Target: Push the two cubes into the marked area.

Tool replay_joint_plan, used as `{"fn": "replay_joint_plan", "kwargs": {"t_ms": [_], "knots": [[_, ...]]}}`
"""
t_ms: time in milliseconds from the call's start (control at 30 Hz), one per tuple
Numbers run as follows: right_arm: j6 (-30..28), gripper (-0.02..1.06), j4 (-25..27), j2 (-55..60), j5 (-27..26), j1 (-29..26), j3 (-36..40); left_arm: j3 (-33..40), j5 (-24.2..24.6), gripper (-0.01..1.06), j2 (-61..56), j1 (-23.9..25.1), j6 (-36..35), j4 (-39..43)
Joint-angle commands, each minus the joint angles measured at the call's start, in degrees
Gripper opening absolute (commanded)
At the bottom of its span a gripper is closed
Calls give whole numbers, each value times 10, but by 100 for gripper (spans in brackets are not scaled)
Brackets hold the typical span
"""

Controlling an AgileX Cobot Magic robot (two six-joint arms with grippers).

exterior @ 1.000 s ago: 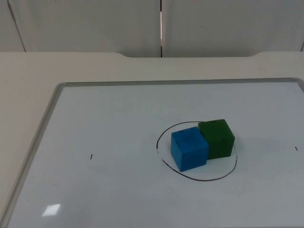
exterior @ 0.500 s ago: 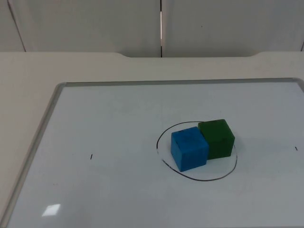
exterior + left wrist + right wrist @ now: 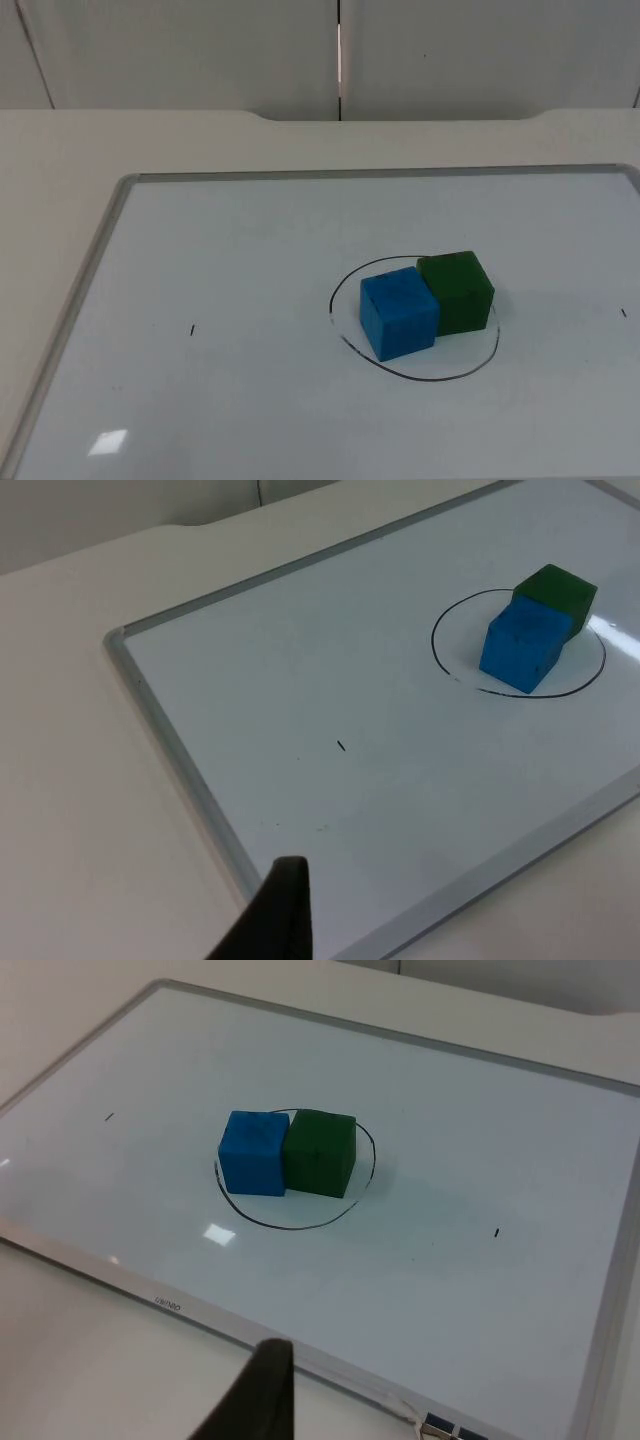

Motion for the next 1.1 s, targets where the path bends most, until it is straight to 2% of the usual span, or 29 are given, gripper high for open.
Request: {"fn": "replay_joint_plan", "kwargs": {"t_ms": [0,333,467,800,1067], "knots": [[-5,105,1,-3,-2,0,1,3,-1,105,-1,1,3,-5],[-5,105,1,-3,-3,-1,1,3,-1,105,-1,4,3,-5],[-5,105,1,-3,-3,-1,1,3,-1,105,-1,28,3,-5],[-5,105,1,-3,-3,-2,1,3,-1,105,-1,129,3,-5],[-5,105,1,-3,-3,-38,1,3,-1,105,-1,181,3,-5]]}}
